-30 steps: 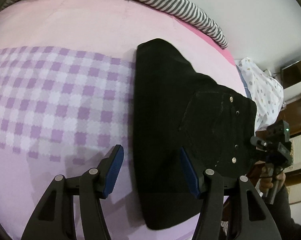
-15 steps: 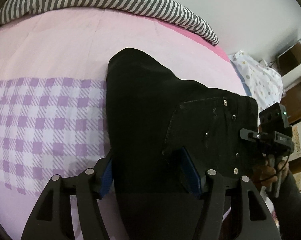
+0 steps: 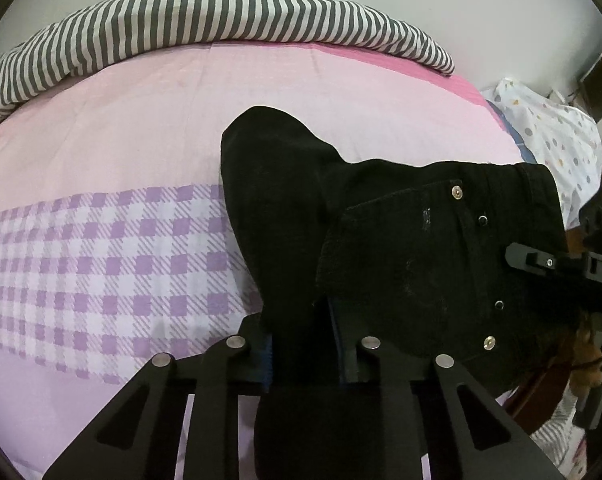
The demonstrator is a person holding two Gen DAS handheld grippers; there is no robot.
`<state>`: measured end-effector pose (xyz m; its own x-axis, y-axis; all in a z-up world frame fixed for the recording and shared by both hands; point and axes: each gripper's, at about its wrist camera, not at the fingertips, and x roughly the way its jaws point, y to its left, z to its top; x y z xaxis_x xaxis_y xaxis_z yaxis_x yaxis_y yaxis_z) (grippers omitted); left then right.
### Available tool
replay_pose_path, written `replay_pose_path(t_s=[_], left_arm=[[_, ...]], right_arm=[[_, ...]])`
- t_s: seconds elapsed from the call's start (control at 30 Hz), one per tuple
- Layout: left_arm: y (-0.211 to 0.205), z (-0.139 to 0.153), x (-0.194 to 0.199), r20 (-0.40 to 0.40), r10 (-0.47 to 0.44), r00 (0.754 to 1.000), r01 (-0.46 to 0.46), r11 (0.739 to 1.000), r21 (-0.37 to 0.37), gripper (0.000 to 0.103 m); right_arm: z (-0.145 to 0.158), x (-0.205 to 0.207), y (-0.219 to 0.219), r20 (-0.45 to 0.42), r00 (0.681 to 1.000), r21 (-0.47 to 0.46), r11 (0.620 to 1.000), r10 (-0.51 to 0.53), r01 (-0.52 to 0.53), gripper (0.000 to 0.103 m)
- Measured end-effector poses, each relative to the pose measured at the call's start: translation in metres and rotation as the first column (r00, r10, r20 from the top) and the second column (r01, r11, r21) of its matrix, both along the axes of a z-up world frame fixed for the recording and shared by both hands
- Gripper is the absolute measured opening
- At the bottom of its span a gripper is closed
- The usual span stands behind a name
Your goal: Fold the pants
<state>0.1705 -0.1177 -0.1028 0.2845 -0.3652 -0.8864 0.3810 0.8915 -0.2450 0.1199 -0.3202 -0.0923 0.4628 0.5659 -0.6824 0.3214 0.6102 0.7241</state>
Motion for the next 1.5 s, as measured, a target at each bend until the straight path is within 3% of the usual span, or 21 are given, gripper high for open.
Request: replay_pose_path(t_s=[0.43,0.77,1.1,1.3,1.5], left_arm=[[0.031,0.027,0.000,0.044,0.022,0.999,-0.020,0.999,-0.048,0.012],[0.105,0.053,0.024,0.108,0.106,0.988,-0.101,0.994,-0.050,0.012],[0.199,0.062,0.105,0.155,0.236,0.959,-0.239,0.971,0.001,0.012],[0.227,0.052,0.154,0.163,0.265,0.950,-0.273,0.962,0.028,0.012],[0.239,0.027,0.187,0.128,0.278,0.952,-0.286,0.957,0.053,0.012]], right_arm=[[0.034,0.015,0.029,0.022,1.000,-0.022,1.000,-0.005,0.005,0.025],[0.051,0.068,0.083,0.076,0.995,-0.002,0.998,0.065,-0.065,0.025],[0.025,0.173,0.163,0.087,0.986,0.092,0.984,0.143,-0.151,0.025],[0.011,0.235,0.190,0.079,0.981,0.095,0.978,0.178,-0.185,0.025],[-0.010,0.267,0.206,0.046,0.982,0.089,0.978,0.184,-0.188,0.025]])
